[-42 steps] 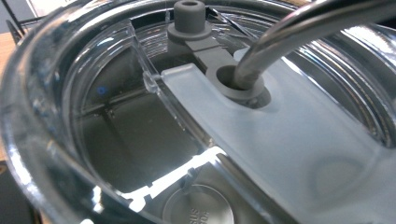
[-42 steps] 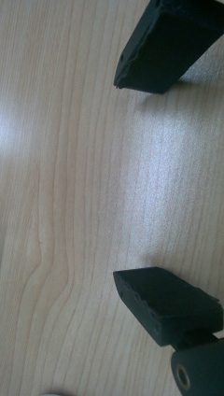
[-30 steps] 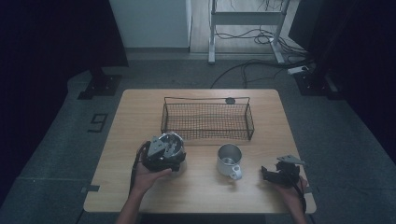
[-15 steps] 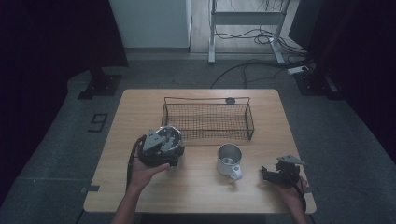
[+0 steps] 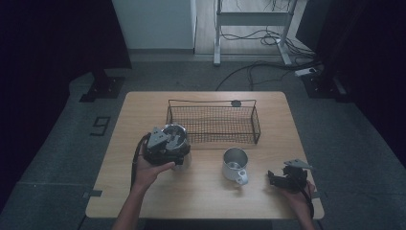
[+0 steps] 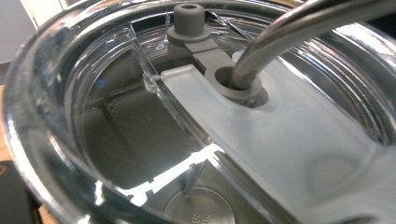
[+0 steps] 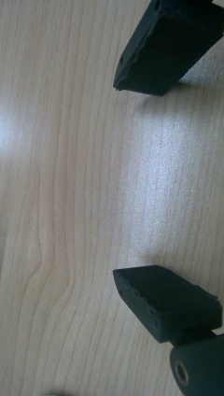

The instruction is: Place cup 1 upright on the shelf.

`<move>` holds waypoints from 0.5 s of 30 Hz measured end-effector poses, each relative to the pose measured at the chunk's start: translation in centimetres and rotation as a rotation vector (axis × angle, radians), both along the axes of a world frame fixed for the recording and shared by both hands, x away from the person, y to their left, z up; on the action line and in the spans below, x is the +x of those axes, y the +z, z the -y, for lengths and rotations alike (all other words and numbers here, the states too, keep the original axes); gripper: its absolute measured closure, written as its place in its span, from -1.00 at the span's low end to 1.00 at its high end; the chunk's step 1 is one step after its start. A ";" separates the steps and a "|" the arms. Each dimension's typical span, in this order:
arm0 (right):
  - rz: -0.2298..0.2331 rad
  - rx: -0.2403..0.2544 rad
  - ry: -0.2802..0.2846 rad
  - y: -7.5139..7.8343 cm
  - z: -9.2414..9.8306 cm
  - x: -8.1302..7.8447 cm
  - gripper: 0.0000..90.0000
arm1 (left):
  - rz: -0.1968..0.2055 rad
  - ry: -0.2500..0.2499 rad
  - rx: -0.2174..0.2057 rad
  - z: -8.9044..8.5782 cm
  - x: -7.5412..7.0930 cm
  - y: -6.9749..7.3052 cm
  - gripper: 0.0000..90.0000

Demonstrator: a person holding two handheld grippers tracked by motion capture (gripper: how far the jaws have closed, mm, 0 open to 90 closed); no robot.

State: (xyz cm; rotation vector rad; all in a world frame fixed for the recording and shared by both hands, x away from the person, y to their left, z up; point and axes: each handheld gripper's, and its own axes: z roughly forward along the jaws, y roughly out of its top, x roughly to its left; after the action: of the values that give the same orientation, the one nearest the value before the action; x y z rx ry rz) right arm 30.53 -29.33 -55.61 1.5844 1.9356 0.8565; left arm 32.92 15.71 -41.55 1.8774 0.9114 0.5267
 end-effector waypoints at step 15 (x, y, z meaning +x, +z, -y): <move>0.001 -0.001 -0.004 0.0 0.0 0.0 -0.80 | 0.010 -0.023 0.010 1.1 0.6 0.5 -0.92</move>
State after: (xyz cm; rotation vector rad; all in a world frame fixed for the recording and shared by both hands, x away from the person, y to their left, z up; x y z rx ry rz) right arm 30.51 -29.35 -55.59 1.5865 1.9314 0.8549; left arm 33.53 14.60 -41.05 1.8907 0.8805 0.5274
